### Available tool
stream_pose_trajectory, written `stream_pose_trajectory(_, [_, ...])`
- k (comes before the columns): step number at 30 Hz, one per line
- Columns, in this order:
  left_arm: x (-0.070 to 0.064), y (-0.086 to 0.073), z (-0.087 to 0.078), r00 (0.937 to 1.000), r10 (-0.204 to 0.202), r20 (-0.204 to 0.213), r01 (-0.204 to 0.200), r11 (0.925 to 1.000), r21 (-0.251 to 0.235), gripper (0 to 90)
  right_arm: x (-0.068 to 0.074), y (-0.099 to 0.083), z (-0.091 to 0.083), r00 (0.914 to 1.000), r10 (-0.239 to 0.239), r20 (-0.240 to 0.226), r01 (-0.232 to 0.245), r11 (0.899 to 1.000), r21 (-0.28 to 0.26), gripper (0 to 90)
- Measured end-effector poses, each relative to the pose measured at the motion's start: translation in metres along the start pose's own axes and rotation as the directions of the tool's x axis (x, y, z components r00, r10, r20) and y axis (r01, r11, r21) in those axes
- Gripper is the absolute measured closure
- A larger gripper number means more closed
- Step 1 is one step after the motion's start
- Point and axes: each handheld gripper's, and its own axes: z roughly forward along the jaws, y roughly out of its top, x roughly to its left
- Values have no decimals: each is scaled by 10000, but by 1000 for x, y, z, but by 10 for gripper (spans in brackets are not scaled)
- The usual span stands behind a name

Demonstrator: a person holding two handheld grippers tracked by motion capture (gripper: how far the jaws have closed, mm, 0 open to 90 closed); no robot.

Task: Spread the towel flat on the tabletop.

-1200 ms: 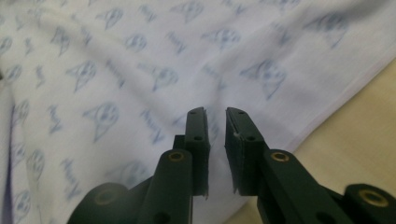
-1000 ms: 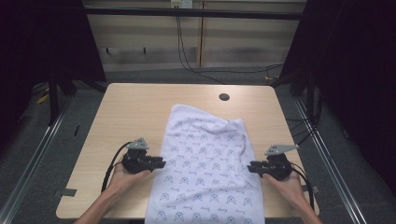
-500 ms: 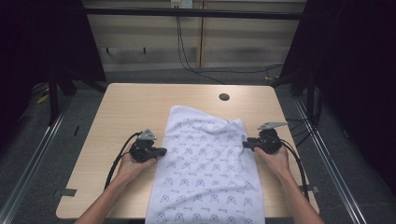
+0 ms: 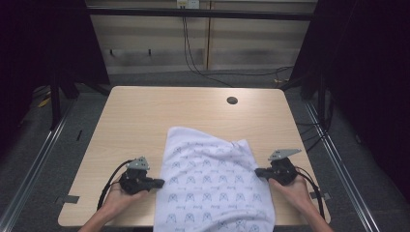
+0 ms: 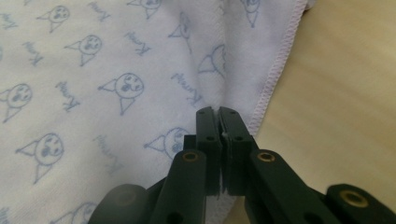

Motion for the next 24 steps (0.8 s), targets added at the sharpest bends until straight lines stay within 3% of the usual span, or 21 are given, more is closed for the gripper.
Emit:
stream_pose_trajectory(2, [-10, -5, -2, 9992, 159, 378, -165, 9998, 145, 900, 12, -9, -8, 9997, -142, -200, 145, 9998, 166, 877])
stream_pose_trajectory(6, [-15, -6, -7, 9994, 307, 152, -308, 9995, 45, 855, 22, -18, -17, 9982, -216, -556, 221, 9997, 80, 820])
stream_pose_trajectory(8, [-4, 2, -8, 10000, 8, -8, -9, 9993, -368, 833, 16, -12, -18, 9991, -49, -424, 37, 9996, -283, 778])
stream_pose_trajectory(11, [22, 17, -4, 9963, -600, -620, 551, 9955, -776, 807, -3, 6, -16, 9993, 367, -50, -370, 9957, -844, 731])
stream_pose_trajectory(16, [67, 40, 11, 9772, -1479, -1523, 1280, 9828, -1330, 754, -33, 38, 3, 9950, 892, 444, -826, 9878, -1323, 625])
stream_pose_trajectory(19, [81, 50, 14, 9631, -1836, -1969, 1465, 9710, -1887, 681, -42, 50, 17, 9938, 1076, 294, -1027, 9853, -1362, 593])
stream_pose_trajectory(22, [89, 60, 20, 9590, -2025, -1981, 1644, 9674, -1928, 606, -44, 55, 28, 9930, 1179, 101, -1158, 9859, -1210, 578])
stream_pose_trajectory(24, [93, 66, 21, 9646, -2087, -1613, 1727, 9619, -2120, 588, -43, 56, 33, 9932, 1158, -84, -1160, 9876, -1061, 573])
